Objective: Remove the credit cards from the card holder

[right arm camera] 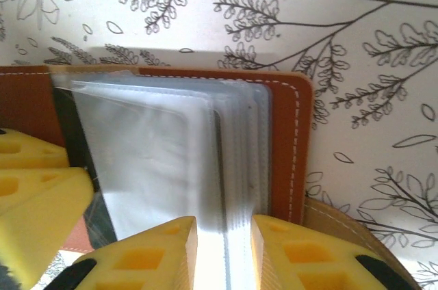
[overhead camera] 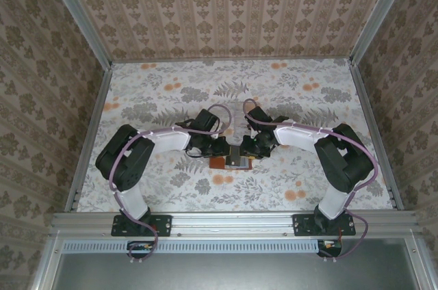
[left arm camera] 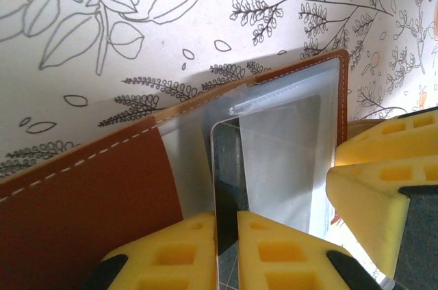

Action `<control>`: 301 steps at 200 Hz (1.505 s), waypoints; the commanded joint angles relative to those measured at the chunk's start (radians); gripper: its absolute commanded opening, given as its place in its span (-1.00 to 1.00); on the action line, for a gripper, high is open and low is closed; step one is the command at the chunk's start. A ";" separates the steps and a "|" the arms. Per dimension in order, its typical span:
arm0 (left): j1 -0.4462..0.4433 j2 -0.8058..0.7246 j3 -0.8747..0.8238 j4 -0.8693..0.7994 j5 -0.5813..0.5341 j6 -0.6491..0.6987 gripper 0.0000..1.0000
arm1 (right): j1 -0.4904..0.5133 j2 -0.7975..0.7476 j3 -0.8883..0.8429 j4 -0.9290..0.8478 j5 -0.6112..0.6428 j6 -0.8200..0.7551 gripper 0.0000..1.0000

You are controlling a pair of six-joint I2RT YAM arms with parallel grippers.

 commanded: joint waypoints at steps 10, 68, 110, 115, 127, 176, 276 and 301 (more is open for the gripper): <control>0.010 -0.030 -0.019 -0.028 -0.007 -0.003 -0.78 | -0.001 0.001 0.008 -0.063 0.057 -0.007 -0.46; 0.012 -0.024 -0.013 -0.027 -0.003 -0.002 -0.80 | 0.000 -0.043 -0.001 0.013 -0.031 0.016 -0.47; 0.012 -0.021 -0.014 -0.023 -0.002 -0.004 -0.80 | 0.009 -0.029 -0.016 0.115 -0.130 0.059 -0.47; 0.011 -0.022 -0.014 -0.024 -0.002 -0.003 -0.80 | 0.009 -0.025 -0.015 0.113 -0.129 0.057 -0.47; 0.011 -0.022 -0.016 -0.025 -0.004 -0.003 -0.81 | 0.009 -0.010 -0.011 0.102 -0.122 0.051 -0.47; 0.012 -0.039 -0.017 -0.043 -0.018 0.003 -0.83 | 0.008 0.032 0.003 0.023 -0.040 0.026 -0.47; 0.036 -0.142 -0.021 -0.164 -0.096 0.046 -0.93 | 0.008 0.038 0.018 -0.027 0.008 0.004 -0.47; 0.040 -0.159 -0.023 -0.184 -0.125 0.047 -0.94 | 0.008 0.039 0.020 -0.028 0.007 0.002 -0.47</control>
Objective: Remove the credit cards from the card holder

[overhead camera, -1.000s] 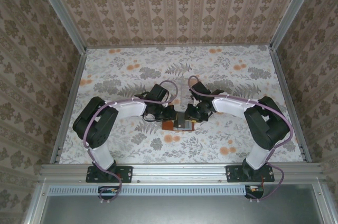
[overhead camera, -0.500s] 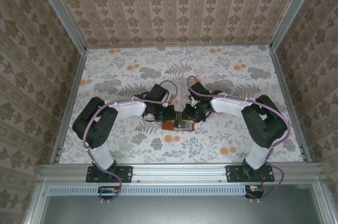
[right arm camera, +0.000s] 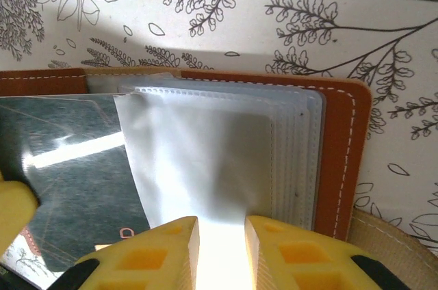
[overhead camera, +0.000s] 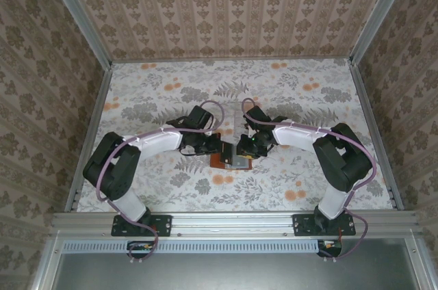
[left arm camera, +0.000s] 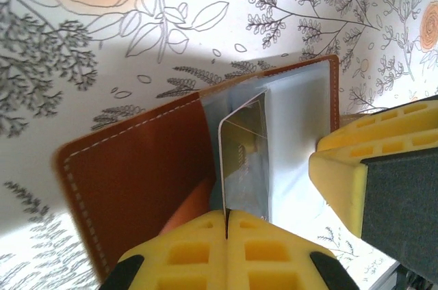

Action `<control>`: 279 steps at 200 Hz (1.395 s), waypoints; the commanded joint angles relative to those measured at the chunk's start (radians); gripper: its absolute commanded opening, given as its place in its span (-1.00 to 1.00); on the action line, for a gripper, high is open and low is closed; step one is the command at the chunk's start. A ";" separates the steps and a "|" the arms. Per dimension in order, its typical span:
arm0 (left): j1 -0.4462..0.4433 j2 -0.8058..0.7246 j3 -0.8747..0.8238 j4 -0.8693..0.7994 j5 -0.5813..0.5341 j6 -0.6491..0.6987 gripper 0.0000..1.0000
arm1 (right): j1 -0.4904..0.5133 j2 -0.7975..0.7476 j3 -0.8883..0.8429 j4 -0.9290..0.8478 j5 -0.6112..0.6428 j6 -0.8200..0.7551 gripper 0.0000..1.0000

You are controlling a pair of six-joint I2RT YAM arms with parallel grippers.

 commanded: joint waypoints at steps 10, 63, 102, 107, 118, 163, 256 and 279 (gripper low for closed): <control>0.010 -0.038 -0.016 -0.069 -0.066 0.025 -0.94 | 0.001 0.026 0.012 -0.066 0.046 -0.017 -0.47; 0.008 -0.035 -0.019 -0.054 -0.073 0.003 -0.91 | 0.001 0.021 0.011 -0.069 0.045 -0.020 -0.47; -0.015 -0.014 0.001 -0.026 -0.029 -0.005 -0.79 | 0.001 0.023 0.011 -0.069 0.043 -0.020 -0.47; -0.019 -0.012 0.004 -0.028 -0.028 -0.004 -0.77 | 0.001 0.023 0.012 -0.069 0.042 -0.020 -0.47; -0.025 -0.010 0.009 -0.028 -0.025 -0.005 -0.74 | 0.002 0.020 0.012 -0.069 0.042 -0.019 -0.47; -0.046 0.008 0.031 -0.039 -0.018 -0.002 -0.73 | 0.001 0.019 0.008 -0.069 0.043 -0.020 -0.47; -0.055 0.016 0.051 -0.075 -0.054 -0.003 -0.85 | 0.001 0.005 0.016 -0.074 0.042 -0.025 -0.48; -0.054 -0.007 0.060 -0.101 -0.076 0.004 -0.87 | -0.006 -0.020 0.027 -0.086 0.042 -0.029 -0.48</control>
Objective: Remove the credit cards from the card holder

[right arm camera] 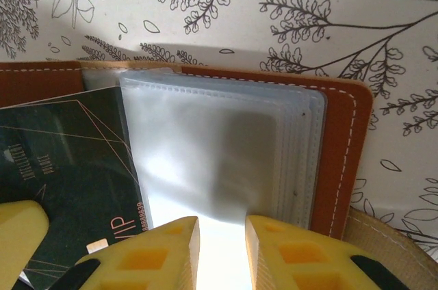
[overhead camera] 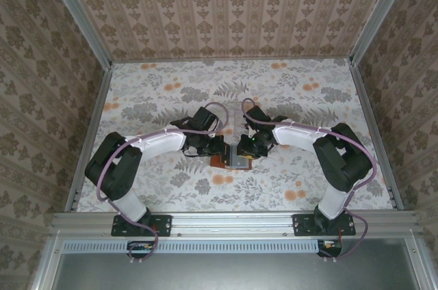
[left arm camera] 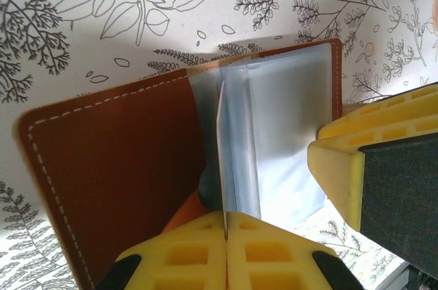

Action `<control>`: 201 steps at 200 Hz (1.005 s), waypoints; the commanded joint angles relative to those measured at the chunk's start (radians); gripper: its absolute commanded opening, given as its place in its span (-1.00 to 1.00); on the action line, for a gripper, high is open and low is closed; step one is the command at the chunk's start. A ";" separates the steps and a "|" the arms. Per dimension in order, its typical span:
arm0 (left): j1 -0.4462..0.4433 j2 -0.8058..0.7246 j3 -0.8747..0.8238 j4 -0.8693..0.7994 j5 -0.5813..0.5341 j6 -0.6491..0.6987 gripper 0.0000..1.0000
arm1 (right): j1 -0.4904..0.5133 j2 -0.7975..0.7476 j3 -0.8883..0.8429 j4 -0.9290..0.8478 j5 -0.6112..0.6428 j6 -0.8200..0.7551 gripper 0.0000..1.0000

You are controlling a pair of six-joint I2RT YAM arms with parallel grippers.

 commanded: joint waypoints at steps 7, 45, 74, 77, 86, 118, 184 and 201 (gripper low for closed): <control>-0.005 -0.029 0.038 -0.079 -0.049 0.014 -0.87 | -0.010 -0.032 0.023 -0.070 0.037 -0.021 -0.48; -0.005 -0.065 0.081 -0.139 -0.091 0.057 -0.88 | -0.042 -0.102 0.040 -0.100 0.038 -0.044 -0.48; 0.003 -0.055 0.146 -0.204 -0.121 0.136 -0.94 | -0.082 -0.139 0.046 -0.137 0.040 -0.072 -0.48; 0.003 -0.055 0.156 -0.213 -0.124 0.146 -0.95 | -0.086 -0.140 0.047 -0.140 0.040 -0.075 -0.48; 0.007 -0.050 0.180 -0.237 -0.137 0.183 -0.95 | -0.103 -0.146 0.049 -0.151 0.041 -0.088 -0.48; 0.015 -0.017 0.301 -0.329 -0.182 0.356 -0.95 | -0.172 -0.165 0.049 -0.181 0.039 -0.129 -0.48; 0.023 0.148 0.634 -0.508 -0.174 0.773 -1.00 | -0.315 -0.229 0.055 -0.249 0.026 -0.207 -0.47; 0.017 0.202 0.717 -0.551 -0.130 0.894 -1.00 | -0.347 -0.238 0.058 -0.260 0.017 -0.224 -0.47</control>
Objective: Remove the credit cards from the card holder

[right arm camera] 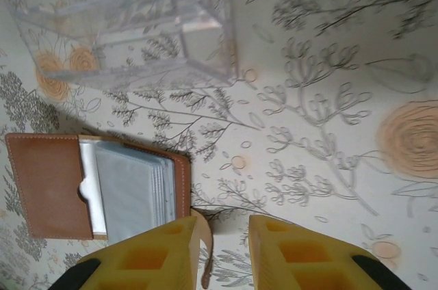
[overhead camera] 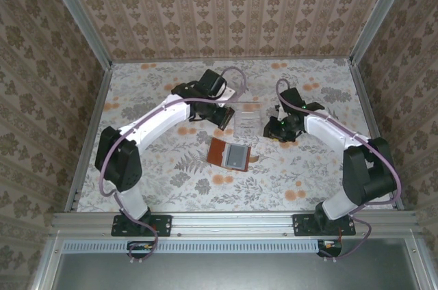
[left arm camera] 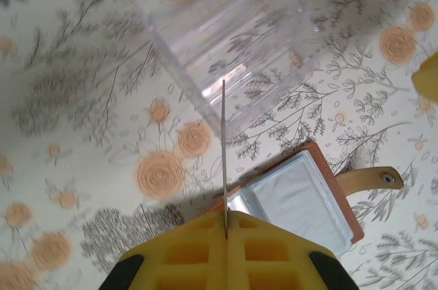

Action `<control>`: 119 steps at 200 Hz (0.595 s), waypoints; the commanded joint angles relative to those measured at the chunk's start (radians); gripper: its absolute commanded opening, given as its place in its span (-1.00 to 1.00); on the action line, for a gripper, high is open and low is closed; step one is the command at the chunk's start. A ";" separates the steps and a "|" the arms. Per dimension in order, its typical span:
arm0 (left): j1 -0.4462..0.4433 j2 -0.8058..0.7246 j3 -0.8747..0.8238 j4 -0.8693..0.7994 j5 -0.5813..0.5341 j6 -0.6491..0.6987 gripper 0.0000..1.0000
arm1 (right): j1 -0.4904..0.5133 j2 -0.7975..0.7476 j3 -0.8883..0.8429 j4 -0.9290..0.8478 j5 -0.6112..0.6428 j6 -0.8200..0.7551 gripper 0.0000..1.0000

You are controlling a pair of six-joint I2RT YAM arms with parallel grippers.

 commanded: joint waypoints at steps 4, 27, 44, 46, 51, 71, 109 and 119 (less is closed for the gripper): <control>0.000 0.082 0.122 -0.121 0.072 0.278 -1.00 | -0.042 -0.035 0.031 -0.063 -0.010 -0.054 -0.47; -0.012 0.154 0.233 -0.197 0.103 0.452 -1.00 | -0.073 -0.043 0.030 -0.072 -0.018 -0.071 -0.47; -0.025 0.199 0.296 -0.229 0.097 0.573 -1.00 | -0.094 -0.049 0.023 -0.073 -0.023 -0.080 -0.47; -0.027 0.203 0.304 -0.234 0.097 0.582 -1.00 | -0.095 -0.049 0.023 -0.072 -0.023 -0.080 -0.47; -0.027 0.219 0.324 -0.242 0.097 0.609 -1.00 | -0.099 -0.049 0.021 -0.072 -0.025 -0.082 -0.47; -0.037 0.288 0.422 -0.298 0.113 0.699 -1.00 | -0.116 -0.049 0.015 -0.074 -0.031 -0.090 -0.47; -0.052 0.444 0.636 -0.401 0.063 0.791 -1.00 | -0.141 -0.045 0.002 -0.072 -0.040 -0.102 -0.47; -0.053 0.483 0.692 -0.429 0.049 0.805 -1.00 | -0.148 -0.045 -0.001 -0.072 -0.042 -0.105 -0.47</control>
